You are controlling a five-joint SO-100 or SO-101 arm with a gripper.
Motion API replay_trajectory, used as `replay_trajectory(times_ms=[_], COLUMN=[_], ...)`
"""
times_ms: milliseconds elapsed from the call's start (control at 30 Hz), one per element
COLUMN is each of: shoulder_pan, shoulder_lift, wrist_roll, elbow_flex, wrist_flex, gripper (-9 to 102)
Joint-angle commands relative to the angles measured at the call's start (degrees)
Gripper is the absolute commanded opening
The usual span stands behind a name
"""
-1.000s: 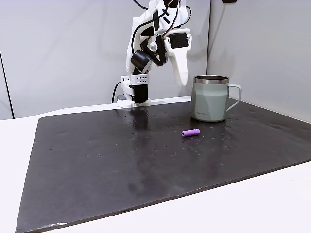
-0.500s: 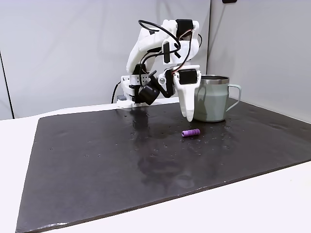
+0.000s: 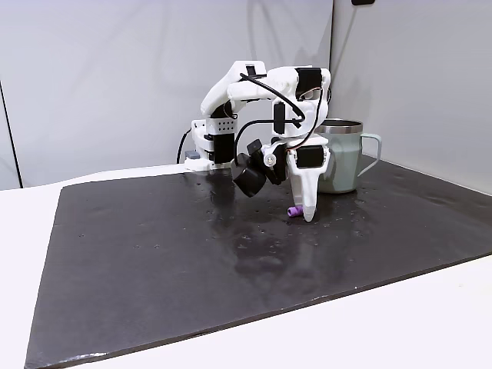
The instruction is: Grasp a pengrip and put it in the cup.
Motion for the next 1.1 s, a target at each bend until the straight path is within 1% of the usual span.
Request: replay_trajectory(times_ms=[0,133,333,433,767,900,1067], shoulder_pan=[-0.3,-0.1,0.0,0.4,1.3,0.9,-1.1], shoulder_lift=[-0.4,-1.4,1.6,9.8,47.2,56.4,60.9], wrist_roll=[0.8,1.0,1.4,1.4,-0.4,-1.3,-2.8], elbow_flex=[-3.8,-4.3,-2.5,2.2,18.2,22.1,25.4], wrist_flex=[1.1,1.1,1.4,1.5,1.4,1.1,1.0], gripper=[14,1,0,0,0,0,0])
